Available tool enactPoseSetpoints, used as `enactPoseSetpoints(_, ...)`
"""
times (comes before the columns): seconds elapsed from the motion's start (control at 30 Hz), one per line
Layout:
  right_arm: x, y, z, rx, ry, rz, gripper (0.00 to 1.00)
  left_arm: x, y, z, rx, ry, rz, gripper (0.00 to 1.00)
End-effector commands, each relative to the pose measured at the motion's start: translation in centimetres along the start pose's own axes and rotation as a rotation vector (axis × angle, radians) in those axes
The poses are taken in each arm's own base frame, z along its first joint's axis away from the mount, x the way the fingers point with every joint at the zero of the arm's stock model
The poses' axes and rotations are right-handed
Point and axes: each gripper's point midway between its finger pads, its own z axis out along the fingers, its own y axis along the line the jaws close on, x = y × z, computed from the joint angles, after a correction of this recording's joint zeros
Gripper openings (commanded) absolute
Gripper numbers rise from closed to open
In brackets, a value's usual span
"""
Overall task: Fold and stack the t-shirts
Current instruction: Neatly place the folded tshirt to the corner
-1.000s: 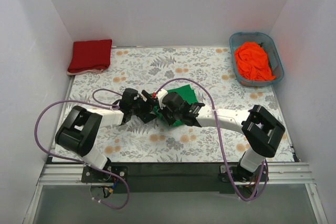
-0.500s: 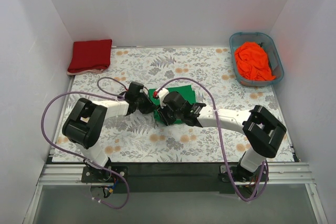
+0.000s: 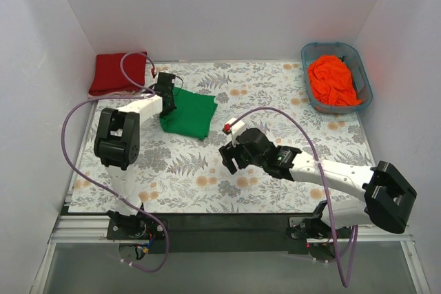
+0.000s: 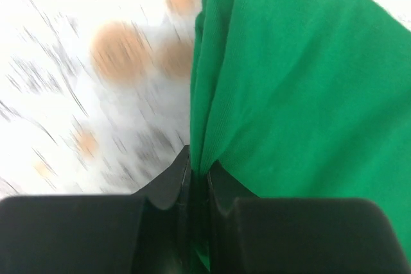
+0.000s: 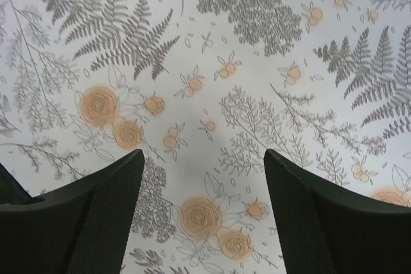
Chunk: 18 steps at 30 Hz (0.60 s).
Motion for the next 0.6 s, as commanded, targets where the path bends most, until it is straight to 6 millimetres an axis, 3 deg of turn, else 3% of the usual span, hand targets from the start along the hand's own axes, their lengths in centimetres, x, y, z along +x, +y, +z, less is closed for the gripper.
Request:
enactPoseSetpoints(0.0, 2.4, -1.4, -0.8, 0.054, 0.047, 0.026, 0.83, -4.5, 3.7, 1.6, -0.195, -0.079, 0.259, 0.00)
enactPoseSetpoints(0.07, 3.9, -1.5, -0.8, 0.051, 0.085, 0.044, 0.85, -5.7, 4.3, 3.1, -0.225, -0.092, 0.271, 0.00)
enactPoseSetpoints(0.1, 4.5, -1.7, -0.8, 0.052, 0.102, 0.054, 0.86, -7.7, 4.1, 3.0, -0.221, -0.131, 0.274, 0.00)
enactPoseSetpoints(0.23, 6.7, -1.8, -0.6, 0.047, 0.191, 0.068, 0.86, -12.0, 3.5, 4.3, -0.217, -0.220, 0.269, 0.00)
enactPoseSetpoints(0.43, 7.0, -1.7, -0.3, 0.038, 0.245, 0.082, 0.86, -18.1, 4.6, 6.0, -0.259, -0.314, 0.248, 0.00)
enactPoseSetpoints(0.57, 7.4, -1.7, 0.4, 0.034, 0.304, 0.073, 0.86, -20.8, 5.5, 6.2, -0.253, -0.363, 0.216, 0.00)
